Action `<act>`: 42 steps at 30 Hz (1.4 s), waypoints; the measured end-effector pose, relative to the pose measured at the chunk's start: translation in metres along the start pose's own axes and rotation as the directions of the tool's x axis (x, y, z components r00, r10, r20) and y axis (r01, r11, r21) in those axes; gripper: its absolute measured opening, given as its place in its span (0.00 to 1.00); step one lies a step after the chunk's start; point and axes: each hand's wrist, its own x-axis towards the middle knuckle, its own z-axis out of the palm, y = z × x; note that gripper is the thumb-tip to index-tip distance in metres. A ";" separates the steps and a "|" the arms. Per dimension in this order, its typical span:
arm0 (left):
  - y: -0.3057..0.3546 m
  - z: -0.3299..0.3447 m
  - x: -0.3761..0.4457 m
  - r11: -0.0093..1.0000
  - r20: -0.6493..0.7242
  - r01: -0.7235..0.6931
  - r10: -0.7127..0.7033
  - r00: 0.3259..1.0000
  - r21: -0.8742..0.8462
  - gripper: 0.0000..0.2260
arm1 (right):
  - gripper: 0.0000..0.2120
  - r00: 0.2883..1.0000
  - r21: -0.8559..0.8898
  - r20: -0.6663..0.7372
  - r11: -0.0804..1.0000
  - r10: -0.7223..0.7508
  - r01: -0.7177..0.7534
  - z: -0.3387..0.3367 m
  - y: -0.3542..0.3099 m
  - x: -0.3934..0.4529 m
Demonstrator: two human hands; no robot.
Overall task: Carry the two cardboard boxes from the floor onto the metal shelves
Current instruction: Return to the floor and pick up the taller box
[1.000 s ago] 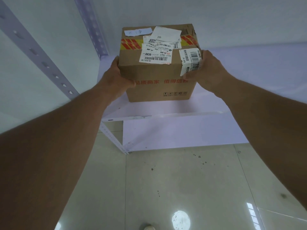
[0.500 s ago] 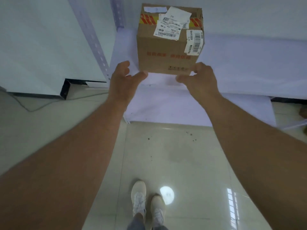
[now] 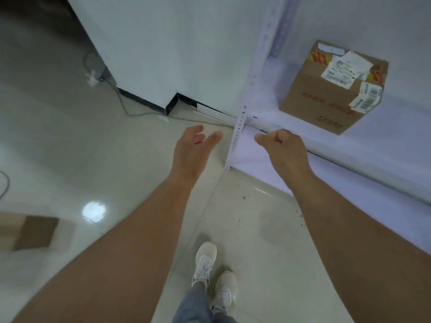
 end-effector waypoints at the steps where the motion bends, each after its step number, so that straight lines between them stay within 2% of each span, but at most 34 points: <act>1: -0.004 -0.013 -0.003 1.000 -0.024 0.008 -0.008 1.000 -0.006 0.26 | 0.13 1.000 -0.004 0.020 1.000 -0.017 0.017 0.010 -0.007 -0.003; 7: -0.028 -0.089 -0.022 0.993 -0.184 0.049 -0.069 0.980 -0.111 0.26 | 0.14 0.979 -0.042 0.166 0.991 -0.118 0.127 0.078 -0.048 -0.027; 10: -0.040 -0.131 -0.033 0.982 -0.264 0.062 -0.108 0.958 -0.176 0.27 | 0.21 0.945 -0.075 0.265 0.973 -0.191 0.217 0.116 -0.077 -0.046; 13: -0.052 -0.176 -0.044 0.959 -0.328 0.064 -0.156 0.932 -0.275 0.22 | 0.29 0.911 -0.005 0.360 0.976 -0.200 0.217 0.158 -0.105 -0.072; 14: -0.056 -0.191 -0.047 0.952 -0.350 0.061 -0.169 0.921 -0.300 0.20 | 0.27 0.899 0.004 0.388 0.975 -0.204 0.220 0.172 -0.112 -0.079; 17: -0.069 -0.238 -0.057 0.935 -0.416 0.058 -0.210 0.885 -0.349 0.13 | 0.14 0.854 -0.005 0.462 0.962 -0.239 0.272 0.219 -0.130 -0.098; 18: -0.075 -0.255 -0.060 0.931 -0.436 0.059 -0.224 0.872 -0.361 0.13 | 0.13 0.841 -0.010 0.482 0.958 -0.246 0.286 0.235 -0.137 -0.104; 21: -0.093 -0.308 -0.071 0.917 -0.497 0.046 -0.257 0.829 -0.397 0.15 | 0.16 0.803 -0.018 0.543 0.953 -0.243 0.301 0.285 -0.163 -0.128; 24: -0.111 -0.360 -0.082 0.895 -0.550 0.034 -0.304 0.778 -0.446 0.16 | 0.13 0.741 -0.023 0.612 0.931 -0.275 0.365 0.336 -0.186 -0.154; 32: -0.143 -0.477 -0.110 0.854 -0.662 0.005 -0.407 0.630 -0.521 0.27 | 0.14 0.591 -0.030 0.760 0.894 -0.270 0.448 0.465 -0.234 -0.220; 42: -0.176 -0.553 -0.115 0.837 -0.725 0.022 -0.485 0.489 -0.546 0.30 | 0.15 0.459 -0.023 0.857 0.873 -0.233 0.486 0.562 -0.264 -0.261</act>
